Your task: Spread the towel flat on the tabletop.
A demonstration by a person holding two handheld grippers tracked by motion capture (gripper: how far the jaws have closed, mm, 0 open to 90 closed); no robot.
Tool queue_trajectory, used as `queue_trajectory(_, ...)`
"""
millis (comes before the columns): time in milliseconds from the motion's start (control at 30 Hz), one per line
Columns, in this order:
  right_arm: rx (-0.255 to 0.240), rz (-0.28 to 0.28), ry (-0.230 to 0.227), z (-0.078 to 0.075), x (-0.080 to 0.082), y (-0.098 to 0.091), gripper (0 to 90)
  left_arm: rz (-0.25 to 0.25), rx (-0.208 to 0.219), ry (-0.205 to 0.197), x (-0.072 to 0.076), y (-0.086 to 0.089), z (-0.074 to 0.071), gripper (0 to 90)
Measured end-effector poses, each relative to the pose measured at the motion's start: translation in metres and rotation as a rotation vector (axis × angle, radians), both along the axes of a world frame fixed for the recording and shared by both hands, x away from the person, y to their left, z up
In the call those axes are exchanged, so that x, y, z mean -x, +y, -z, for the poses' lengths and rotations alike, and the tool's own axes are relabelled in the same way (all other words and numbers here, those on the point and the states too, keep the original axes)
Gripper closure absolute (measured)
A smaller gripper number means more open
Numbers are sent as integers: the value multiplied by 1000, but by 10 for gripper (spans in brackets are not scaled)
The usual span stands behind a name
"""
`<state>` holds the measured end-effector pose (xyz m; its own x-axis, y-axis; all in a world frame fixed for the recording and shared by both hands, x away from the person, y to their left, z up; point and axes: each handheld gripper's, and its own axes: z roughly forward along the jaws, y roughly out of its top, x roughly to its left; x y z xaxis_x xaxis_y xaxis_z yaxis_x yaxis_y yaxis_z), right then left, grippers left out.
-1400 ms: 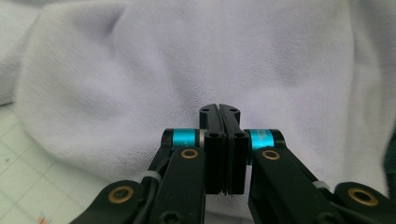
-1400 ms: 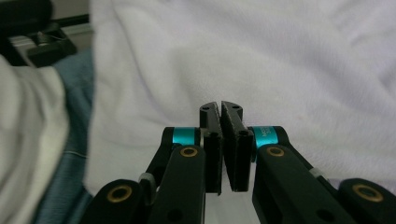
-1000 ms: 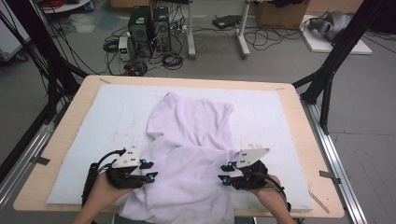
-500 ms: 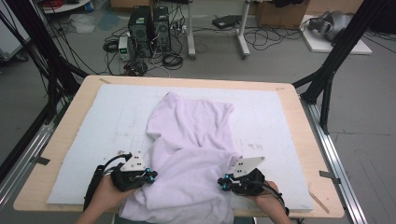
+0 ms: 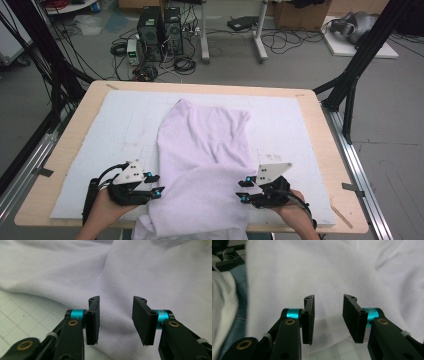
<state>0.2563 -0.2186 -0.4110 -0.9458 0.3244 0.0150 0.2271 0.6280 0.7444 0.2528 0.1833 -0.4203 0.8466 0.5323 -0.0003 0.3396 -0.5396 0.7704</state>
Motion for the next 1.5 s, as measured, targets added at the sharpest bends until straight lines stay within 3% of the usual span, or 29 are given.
queue_trajectory(67,36,2,19,12,-6,6,609,3,-47,24,-7,-7,10,572)
queue_trajectory(133,59,-3,38,23,-10,11,647,9,-73,23,-10,-12,19,641)
queue_trajectory(167,67,-2,37,27,-11,13,676,0,-60,2,-9,-12,19,690)
queue_trajectory(233,53,0,38,28,-11,12,787,2,-52,17,-9,-11,19,847)
queue_trajectory(367,43,-38,38,23,-5,10,851,-7,-39,-1,-1,-2,11,870)
queue_trajectory(500,-25,-80,23,4,13,3,849,-23,15,-40,14,16,-9,868)
queue_trajectory(567,-72,-103,5,-9,23,-3,817,-18,39,-60,21,25,-18,833)
queue_trajectory(600,-90,-100,-3,-15,26,-6,778,-27,50,-65,22,27,-21,747)
queue_trajectory(700,-63,-49,-17,-20,23,-10,675,-46,48,-42,18,29,-19,591)
queue_trajectory(833,-6,-20,19,-2,9,-3,599,-35,17,3,10,19,0,533)
queue_trajectory(900,19,-21,44,12,3,2,591,-20,-23,19,6,11,10,532)
queue_trajectory(967,48,-19,56,23,-1,6,627,-2,-54,28,3,3,17,581)
queue_trajectory(1000,50,-15,55,27,-1,7,657,14,-66,23,3,0,20,646)
queue_trajectory(1100,25,-25,49,28,0,2,843,16,-58,2,5,-2,18,842)
queue_trajectory(1233,39,-57,41,18,9,-5,861,-4,-26,-24,14,7,7,859)
queue_trajectory(1300,28,-63,24,9,17,-13,858,-3,3,-36,20,14,-1,852)
queue_trajectory(1433,-5,-23,4,-10,25,-31,772,-38,29,-41,23,23,-11,586)
queue_trajectory(1500,-18,12,5,-12,23,-34,682,-51,29,-33,19,24,-9,543)
